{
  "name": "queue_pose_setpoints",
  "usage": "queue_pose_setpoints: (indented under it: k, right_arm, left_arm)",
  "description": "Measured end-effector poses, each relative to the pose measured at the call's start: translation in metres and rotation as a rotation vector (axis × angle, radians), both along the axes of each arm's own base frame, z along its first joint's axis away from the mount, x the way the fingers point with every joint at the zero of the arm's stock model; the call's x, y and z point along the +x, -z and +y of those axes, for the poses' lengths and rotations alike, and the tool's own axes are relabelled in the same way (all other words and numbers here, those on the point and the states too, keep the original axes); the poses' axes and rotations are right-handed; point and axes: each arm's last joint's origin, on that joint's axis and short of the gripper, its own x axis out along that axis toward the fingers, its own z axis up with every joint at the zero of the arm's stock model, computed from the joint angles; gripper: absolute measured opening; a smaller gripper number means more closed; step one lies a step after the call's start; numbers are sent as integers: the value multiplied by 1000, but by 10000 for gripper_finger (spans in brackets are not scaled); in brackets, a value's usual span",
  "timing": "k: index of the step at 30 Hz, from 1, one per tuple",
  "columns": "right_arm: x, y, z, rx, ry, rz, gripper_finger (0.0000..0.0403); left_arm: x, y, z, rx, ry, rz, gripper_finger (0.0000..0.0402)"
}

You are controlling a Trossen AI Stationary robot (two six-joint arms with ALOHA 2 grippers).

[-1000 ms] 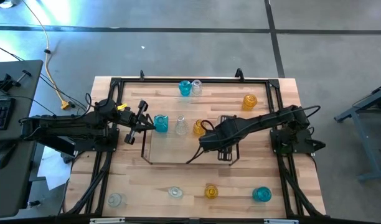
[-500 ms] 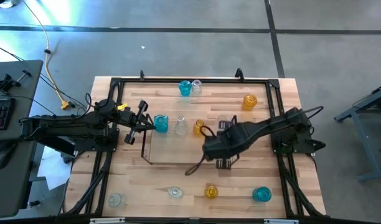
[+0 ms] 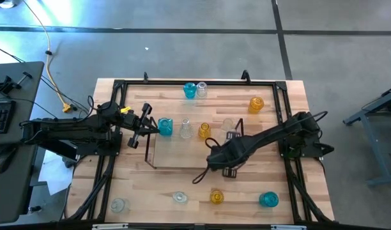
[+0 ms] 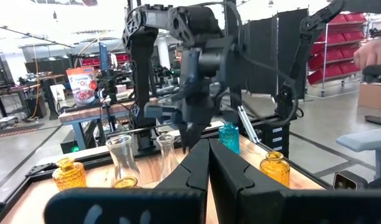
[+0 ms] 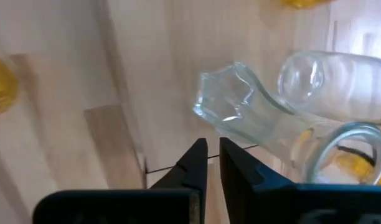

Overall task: Sort vases onto shelf
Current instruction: Put the bottom right transparent vase on the shelf

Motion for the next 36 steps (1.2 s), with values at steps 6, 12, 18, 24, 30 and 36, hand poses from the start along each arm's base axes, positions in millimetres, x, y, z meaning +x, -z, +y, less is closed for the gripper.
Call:
queue_pose_setpoints:
  k: [6,12,18,24,30,36]
  right_arm:
    - [1,5,-6,-72,54,-21,16]
    - [2,5,-10,-91,99,-35,2]
    - [2,4,-11,-121,111,-46,0]
    - [2,4,-12,-152,107,-57,0]
    - [2,4,-12,-150,71,-45,0]
    - [1,-3,-7,-75,32,-21,0]
  left_arm:
    - [0,0,0,0,0,0,0]
    - [0,0,0,0,0,0,0]
    - [0,0,0,0,0,0,0]
    - [0,0,0,0,0,0,0]
    - [0,0,0,0,0,0,0]
    - [0,0,0,0,0,0,0]
